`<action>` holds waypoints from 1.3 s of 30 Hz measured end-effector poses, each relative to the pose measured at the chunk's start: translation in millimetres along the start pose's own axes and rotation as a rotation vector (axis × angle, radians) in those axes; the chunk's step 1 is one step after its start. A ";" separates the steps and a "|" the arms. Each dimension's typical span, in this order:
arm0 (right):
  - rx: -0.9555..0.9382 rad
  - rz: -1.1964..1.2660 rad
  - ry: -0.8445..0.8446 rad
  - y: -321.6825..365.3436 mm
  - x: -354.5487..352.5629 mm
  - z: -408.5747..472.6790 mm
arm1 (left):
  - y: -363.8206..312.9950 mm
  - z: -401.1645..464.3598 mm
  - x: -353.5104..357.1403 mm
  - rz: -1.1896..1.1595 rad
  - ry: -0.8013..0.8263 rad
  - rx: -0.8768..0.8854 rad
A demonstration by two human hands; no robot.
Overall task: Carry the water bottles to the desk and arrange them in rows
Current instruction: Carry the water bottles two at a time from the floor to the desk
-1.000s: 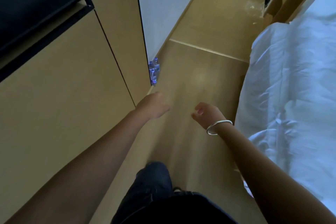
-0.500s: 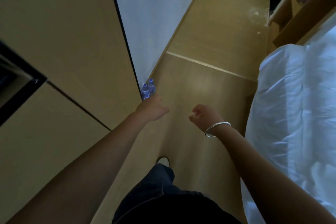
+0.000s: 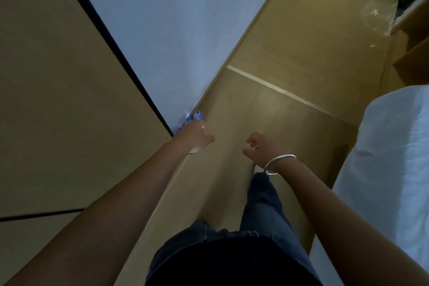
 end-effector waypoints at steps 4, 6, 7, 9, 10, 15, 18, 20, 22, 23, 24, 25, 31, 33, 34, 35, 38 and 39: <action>-0.076 -0.071 0.077 -24.9 -46.2 62.9 | -43.6 43.5 -16.0 -0.074 -0.090 -0.071; -0.108 -0.100 0.123 -33.9 -75.0 91.9 | -63.9 57.3 -18.0 -0.135 -0.091 -0.138; -0.125 -0.117 0.151 -36.7 -88.3 104.7 | -71.0 62.9 -17.2 -0.177 -0.079 -0.168; -0.162 -0.152 0.218 -39.9 -111.2 131.6 | -81.8 71.0 -16.6 -0.263 -0.072 -0.202; -0.179 -0.167 0.247 -39.3 -121.0 146.0 | -84.9 74.8 -17.6 -0.279 -0.076 -0.222; -0.265 -0.226 0.320 -21.2 -134.6 203.5 | -76.2 85.8 -17.3 -0.318 -0.153 -0.376; -0.303 -0.227 0.390 -12.7 -123.3 221.5 | -61.1 94.7 -13.4 -0.365 -0.156 -0.426; -0.314 -0.226 0.431 -11.0 -113.3 230.7 | -52.4 103.2 -13.2 -0.380 -0.147 -0.461; -0.300 -0.227 0.462 -12.5 -104.0 241.2 | -44.0 116.9 -11.9 -0.411 -0.126 -0.481; -0.284 -0.229 0.476 -14.4 -99.9 246.1 | -39.9 124.6 -9.7 -0.427 -0.114 -0.493; -0.272 -0.230 0.488 -17.2 -95.6 251.9 | -36.3 133.1 -6.8 -0.439 -0.100 -0.508; -0.260 -0.232 0.498 -20.5 -90.8 258.2 | -32.0 142.4 -2.5 -0.443 -0.080 -0.526; -0.175 -0.256 0.596 -55.0 -42.1 292.7 | -0.4 188.1 45.7 -0.522 0.041 -0.654; -0.148 -0.276 0.633 -71.1 -15.1 310.8 | 12.5 205.5 65.7 -0.548 0.072 -0.701; -0.135 -0.283 0.659 -78.8 1.3 319.7 | 19.5 214.7 75.0 -0.541 0.080 -0.718; -0.121 -0.291 0.690 -86.1 17.9 327.4 | 25.9 224.3 84.6 -0.526 0.098 -0.738; -0.102 -0.289 0.741 -107.3 64.7 354.5 | 44.0 265.5 117.9 -0.551 0.162 -0.785; -0.100 -0.294 0.737 -114.3 79.6 365.2 | 49.1 280.6 128.3 -0.617 0.167 -0.805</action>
Point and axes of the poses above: each hand's wrist, its own z-axis towards the middle knuckle, its own x-axis out of the palm, y = z × x, the point moved 3 cm from there along z, towards the middle knuckle, and after that the axes turned 11 degrees about -x, right-handed, at the moved point
